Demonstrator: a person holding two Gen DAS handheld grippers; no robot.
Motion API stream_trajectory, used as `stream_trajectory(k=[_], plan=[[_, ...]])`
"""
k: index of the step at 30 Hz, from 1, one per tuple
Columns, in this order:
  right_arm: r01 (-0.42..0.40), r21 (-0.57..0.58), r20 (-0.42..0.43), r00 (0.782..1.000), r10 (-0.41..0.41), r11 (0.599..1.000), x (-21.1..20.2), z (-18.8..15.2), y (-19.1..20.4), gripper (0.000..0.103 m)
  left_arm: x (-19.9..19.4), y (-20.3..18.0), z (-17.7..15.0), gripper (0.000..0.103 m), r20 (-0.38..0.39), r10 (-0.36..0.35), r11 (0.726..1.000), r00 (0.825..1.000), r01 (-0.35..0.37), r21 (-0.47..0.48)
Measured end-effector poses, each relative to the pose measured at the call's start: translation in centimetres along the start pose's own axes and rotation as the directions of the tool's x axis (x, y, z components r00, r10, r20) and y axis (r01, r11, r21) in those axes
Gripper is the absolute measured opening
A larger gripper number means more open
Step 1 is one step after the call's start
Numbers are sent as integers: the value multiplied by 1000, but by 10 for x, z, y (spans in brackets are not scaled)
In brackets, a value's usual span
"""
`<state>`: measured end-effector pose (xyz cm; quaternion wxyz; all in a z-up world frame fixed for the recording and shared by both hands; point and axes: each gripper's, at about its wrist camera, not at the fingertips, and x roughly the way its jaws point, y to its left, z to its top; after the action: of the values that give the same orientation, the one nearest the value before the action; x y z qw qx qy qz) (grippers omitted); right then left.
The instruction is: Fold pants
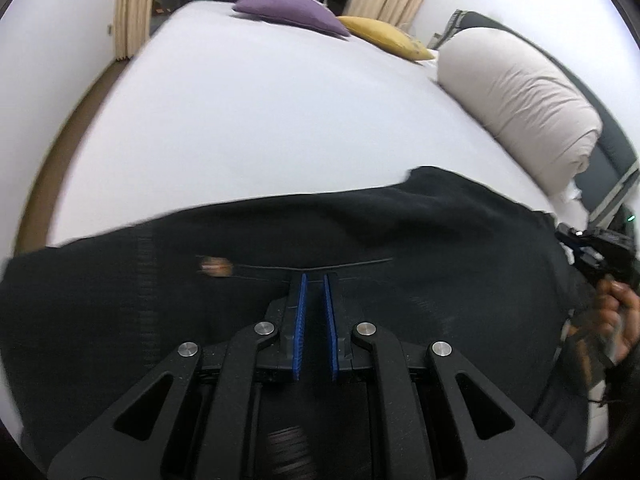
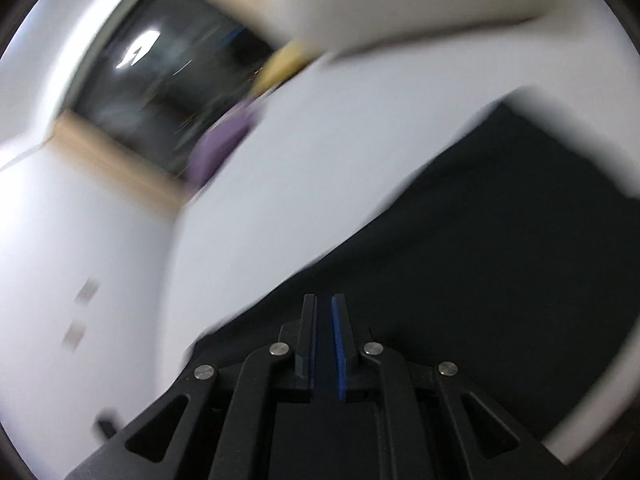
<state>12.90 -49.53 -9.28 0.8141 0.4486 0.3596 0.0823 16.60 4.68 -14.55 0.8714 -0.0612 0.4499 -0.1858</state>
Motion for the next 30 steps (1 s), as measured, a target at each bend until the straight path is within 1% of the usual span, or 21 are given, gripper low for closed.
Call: stream_trajectory(k=[2,4,6,7,9,10,12,13,14,15,16,17,18,21,22,24,25,26,27,29,30], plan=[[-109,-7,-78,991,108,994,42,-21,32,11,-9,23,-4,9,6,-43,998,999,43,-52],[-147,8,-155,977,146,989,82,-36,57,11,-16,23,0,9,12,-18,998,1000,18,-62],[-203,-1,-255,947,196,979,134,-42,90,11,-26,25,3,9,15,-14,997,1000,15,-74],[-207,-10,-317,929,193,978,158,-51,103,11,-28,29,1,9,15,-9,996,1000,11,-84],[-200,-25,-378,909,175,980,189,-72,124,11,-31,26,0,9,16,-6,996,1000,7,-84],[-203,-23,-399,900,177,979,203,-72,125,11,-29,26,-1,9,15,-1,997,1000,3,-83],[-186,0,-383,908,172,983,212,-62,110,0,-24,25,-1,9,14,6,997,1000,-5,-82],[-208,61,-355,910,216,976,213,-54,96,0,-22,27,0,9,12,2,996,1000,-1,-87],[-208,103,-308,923,230,973,201,-55,82,0,-22,28,0,9,12,-3,996,1000,4,-93],[-196,116,-263,939,220,974,188,-77,75,0,-25,32,0,9,14,-11,995,1000,12,-102],[-163,121,-207,961,185,979,177,-67,62,0,-24,32,-1,9,17,-19,994,1000,21,-109],[-127,128,-159,976,147,984,164,-57,49,0,-25,34,-2,9,23,-29,993,999,31,-116],[-95,147,-115,987,112,985,159,-58,47,0,-25,35,-2,9,28,-35,992,999,38,-122],[1,221,-17,1000,3,975,117,-53,24,1,-31,36,-5,9,37,-31,990,999,36,-138],[-3,220,-2,1000,4,975,100,-56,25,7,-39,39,-8,9,34,-20,989,999,24,-145],[-113,197,-31,992,121,974,79,-75,40,10,-49,32,-6,9,29,9,984,1000,-4,-178],[-163,165,-70,982,177,973,79,-90,57,12,-49,26,-4,9,38,-5,984,999,11,-179],[-199,118,-125,969,213,973,85,-106,80,18,-52,18,-3,9,47,-24,985,999,32,-169],[-221,82,-169,958,232,972,91,-121,90,27,-53,9,-1,9,43,-27,987,999,33,-157],[-241,19,-279,931,237,970,108,-159,107,33,-45,-9,-5,9,8,-17,991,1000,18,-129],[-226,14,-305,927,219,974,109,-168,99,33,-39,-17,-9,9,-21,-2,994,1000,0,-106]])
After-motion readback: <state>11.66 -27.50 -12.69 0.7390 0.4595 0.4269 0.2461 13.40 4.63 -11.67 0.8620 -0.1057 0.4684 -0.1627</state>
